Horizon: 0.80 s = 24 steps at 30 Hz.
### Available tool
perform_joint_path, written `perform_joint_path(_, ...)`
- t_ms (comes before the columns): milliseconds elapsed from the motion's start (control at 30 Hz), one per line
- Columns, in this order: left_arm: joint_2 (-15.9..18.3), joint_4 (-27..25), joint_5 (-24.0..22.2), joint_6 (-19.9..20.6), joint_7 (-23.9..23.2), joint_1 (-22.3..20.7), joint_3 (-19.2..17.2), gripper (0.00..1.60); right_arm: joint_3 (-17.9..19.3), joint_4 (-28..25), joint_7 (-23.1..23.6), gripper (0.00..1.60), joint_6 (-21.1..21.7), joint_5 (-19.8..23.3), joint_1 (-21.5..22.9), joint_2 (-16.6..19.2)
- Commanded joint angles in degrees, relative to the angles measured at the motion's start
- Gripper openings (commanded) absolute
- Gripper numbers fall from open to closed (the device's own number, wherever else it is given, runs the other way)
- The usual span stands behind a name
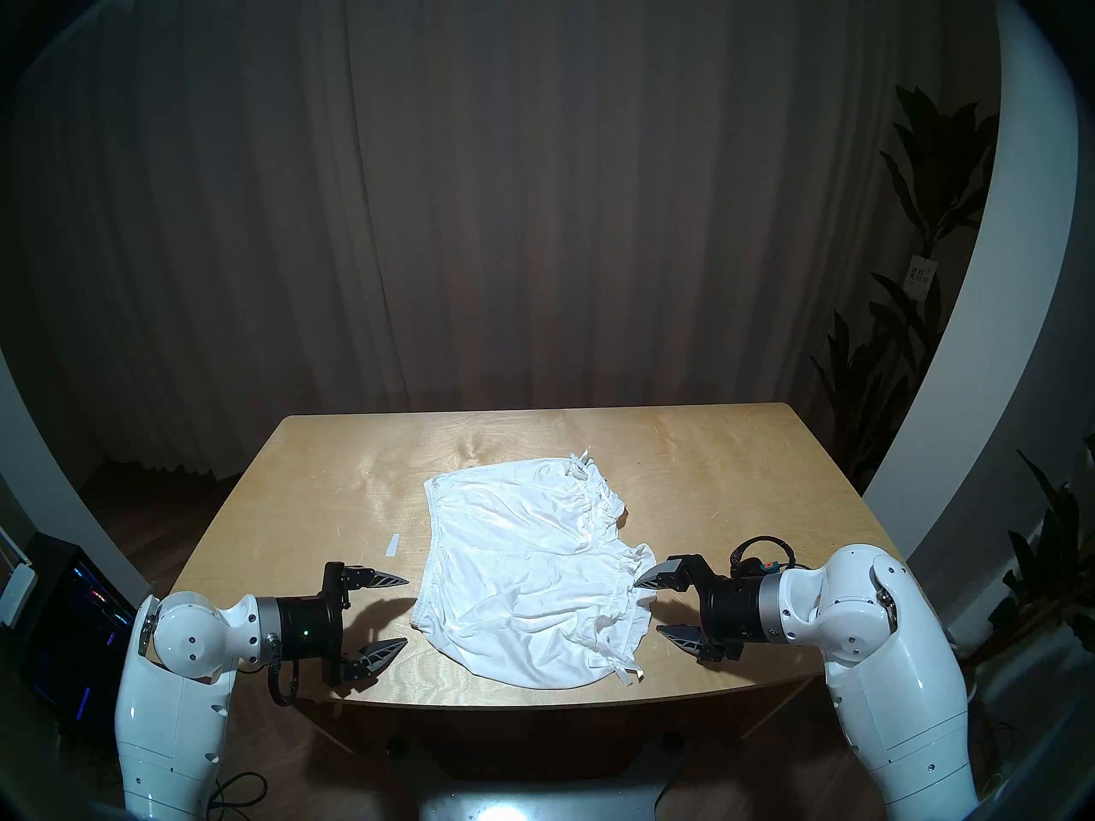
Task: Fold the pants in half lengthwise, then in half again, and set them down flat
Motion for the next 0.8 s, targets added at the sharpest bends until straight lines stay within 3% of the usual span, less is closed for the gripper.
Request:
perform_joint_path(0, 1.2, 4.1, 0.3, -0.6, 2.5, -2.9, 3.3, 1.6, -0.4, 0.8, 0.3, 1.6, -0.1, -1.5, -1.2, -0.8)
perform_joint_path(333, 0.6, 7.0, 3.7, 0.0, -0.1, -4.3, 6.3, 1.6, -1.2, 2.2, 1.5, 1.6, -0.5, -1.5, -0.2, -2.7)
perform_joint_path(767, 0.2, 8.3, 5.6, 0.2, -1.7, -4.4, 6.9, 1.6, -4.4, 4.2, 3.0, 1.6, -0.8, -3.1, 2.3, -3.8)
